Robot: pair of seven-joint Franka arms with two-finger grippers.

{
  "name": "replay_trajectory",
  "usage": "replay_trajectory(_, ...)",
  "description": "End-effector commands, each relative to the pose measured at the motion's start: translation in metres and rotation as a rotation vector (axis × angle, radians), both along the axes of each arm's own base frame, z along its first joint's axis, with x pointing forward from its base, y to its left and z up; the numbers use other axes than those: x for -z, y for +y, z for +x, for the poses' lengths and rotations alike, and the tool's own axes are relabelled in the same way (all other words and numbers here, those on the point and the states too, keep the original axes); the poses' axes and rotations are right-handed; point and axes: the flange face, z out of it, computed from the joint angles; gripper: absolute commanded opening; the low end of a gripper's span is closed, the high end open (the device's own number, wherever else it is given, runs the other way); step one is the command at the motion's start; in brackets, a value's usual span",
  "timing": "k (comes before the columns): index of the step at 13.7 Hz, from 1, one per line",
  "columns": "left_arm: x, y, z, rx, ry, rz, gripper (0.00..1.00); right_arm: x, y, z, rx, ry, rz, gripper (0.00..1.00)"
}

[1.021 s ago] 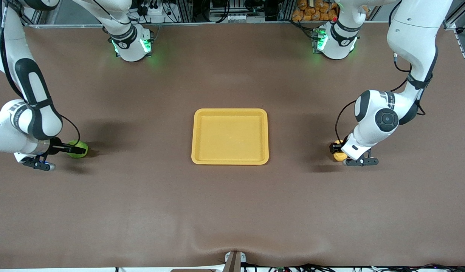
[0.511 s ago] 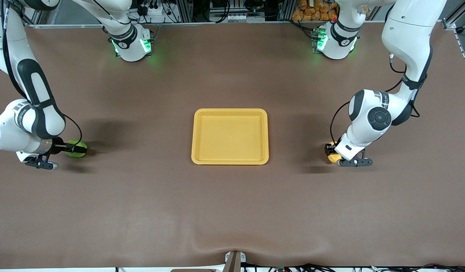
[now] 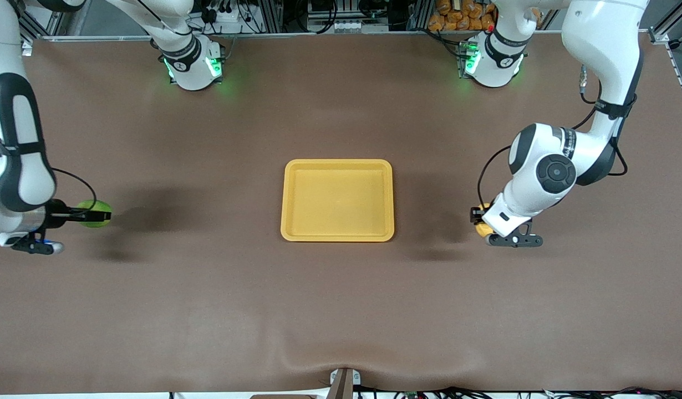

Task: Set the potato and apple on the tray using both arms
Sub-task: 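Carry the potato with the left gripper into the tray and release it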

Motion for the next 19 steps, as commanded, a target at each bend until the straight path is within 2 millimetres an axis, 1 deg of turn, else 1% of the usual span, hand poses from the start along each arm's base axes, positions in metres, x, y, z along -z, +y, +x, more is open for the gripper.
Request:
replay_trajectory(1,-0.022,-0.024,0.008,-0.018,0.007,-0.005,0.0,-0.021,0.008,0.006,-0.028,0.012,0.024,0.0)
replay_trajectory(3,-0.032,-0.046,0.007,-0.039,-0.005,-0.024,0.0,-0.037,0.024,0.009,-0.001,0.034,0.012,0.0)
replay_trajectory(4,-0.035,-0.057,0.006,-0.054,-0.01,-0.034,0.0,-0.042,0.036,0.009,0.024,0.057,0.003,0.0)
replay_trajectory(7,-0.041,-0.1,0.004,-0.094,-0.018,-0.073,0.0,-0.055,0.07,0.01,0.08,0.099,-0.018,0.0)
replay_trajectory(9,-0.036,-0.134,-0.001,-0.126,-0.013,-0.085,0.0,-0.061,0.096,0.014,0.12,0.112,-0.032,0.0)
replay_trajectory(10,-0.031,-0.152,-0.005,-0.147,-0.005,-0.089,0.0,-0.061,0.106,0.014,0.14,0.124,-0.038,0.0)
replay_trajectory(11,-0.026,-0.167,-0.009,-0.166,0.001,-0.091,0.0,-0.064,0.117,0.014,0.155,0.127,-0.042,0.0)
replay_trajectory(13,-0.013,-0.187,-0.014,-0.195,0.019,-0.092,0.0,-0.069,0.14,0.015,0.177,0.138,-0.048,0.0)
replay_trajectory(14,-0.007,-0.198,-0.016,-0.206,0.026,-0.095,0.0,-0.071,0.154,0.015,0.19,0.147,-0.053,0.0)
replay_trajectory(16,0.011,-0.22,-0.023,-0.219,0.047,-0.091,0.0,-0.076,0.183,0.014,0.217,0.158,-0.065,0.0)
replay_trajectory(17,0.021,-0.236,-0.031,-0.221,0.059,-0.089,0.0,-0.079,0.198,0.014,0.225,0.159,-0.068,0.0)
replay_trajectory(18,0.026,-0.248,-0.034,-0.227,0.058,-0.089,0.0,-0.081,0.207,0.013,0.239,0.163,-0.073,0.0)
replay_trajectory(19,0.031,-0.255,-0.035,-0.233,0.06,-0.09,0.0,-0.082,0.22,0.013,0.251,0.165,-0.078,0.0)
